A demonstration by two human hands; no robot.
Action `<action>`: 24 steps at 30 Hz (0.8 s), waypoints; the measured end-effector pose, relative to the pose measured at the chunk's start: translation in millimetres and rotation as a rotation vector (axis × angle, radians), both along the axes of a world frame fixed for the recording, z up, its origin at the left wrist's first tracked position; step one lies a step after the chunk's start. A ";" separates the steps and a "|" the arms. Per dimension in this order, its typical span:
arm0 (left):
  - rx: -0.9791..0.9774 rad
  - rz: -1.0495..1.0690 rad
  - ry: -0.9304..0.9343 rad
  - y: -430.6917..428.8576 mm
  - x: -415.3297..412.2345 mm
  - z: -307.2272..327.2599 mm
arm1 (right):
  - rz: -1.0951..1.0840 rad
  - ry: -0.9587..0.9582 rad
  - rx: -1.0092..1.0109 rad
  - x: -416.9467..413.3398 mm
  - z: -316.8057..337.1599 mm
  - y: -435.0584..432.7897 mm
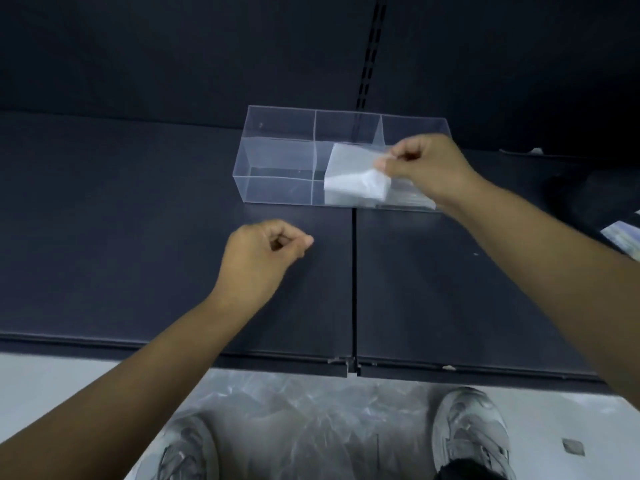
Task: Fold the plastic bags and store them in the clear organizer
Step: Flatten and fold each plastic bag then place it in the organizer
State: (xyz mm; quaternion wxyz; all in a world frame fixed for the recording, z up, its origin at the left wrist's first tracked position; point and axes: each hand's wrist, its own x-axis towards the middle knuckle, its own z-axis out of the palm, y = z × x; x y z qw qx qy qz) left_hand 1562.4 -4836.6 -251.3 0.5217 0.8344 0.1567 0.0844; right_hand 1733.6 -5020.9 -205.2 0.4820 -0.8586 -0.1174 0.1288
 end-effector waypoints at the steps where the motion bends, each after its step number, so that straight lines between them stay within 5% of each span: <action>1: 0.018 0.000 0.032 -1.2 -3.4 -6.3 | -0.015 -0.032 -0.029 13.7 -2.1 6.1; 9: 0.245 -0.052 0.104 -8.1 -26.9 -33.7 | 0.090 -0.402 -0.670 49.1 -32.2 31.8; 11: 0.246 -0.061 0.111 -8.0 -27.9 -34.2 | 0.089 -0.468 -0.668 47.9 -32.0 30.8; 14: 0.234 -0.060 0.105 -7.5 -29.3 -33.9 | 0.149 -0.588 -0.412 37.0 -24.9 31.4; 16: 0.233 -0.052 0.105 -8.5 -30.8 -33.3 | 0.321 -0.576 -0.367 27.3 -22.2 34.2; 19: 0.254 -0.049 0.073 -10.4 -34.0 -32.6 | 0.556 -0.355 -0.601 13.5 -26.0 40.4; 24: 0.365 -0.110 0.007 -15.5 -43.2 -37.1 | 0.564 -0.254 -0.683 8.6 -24.7 44.6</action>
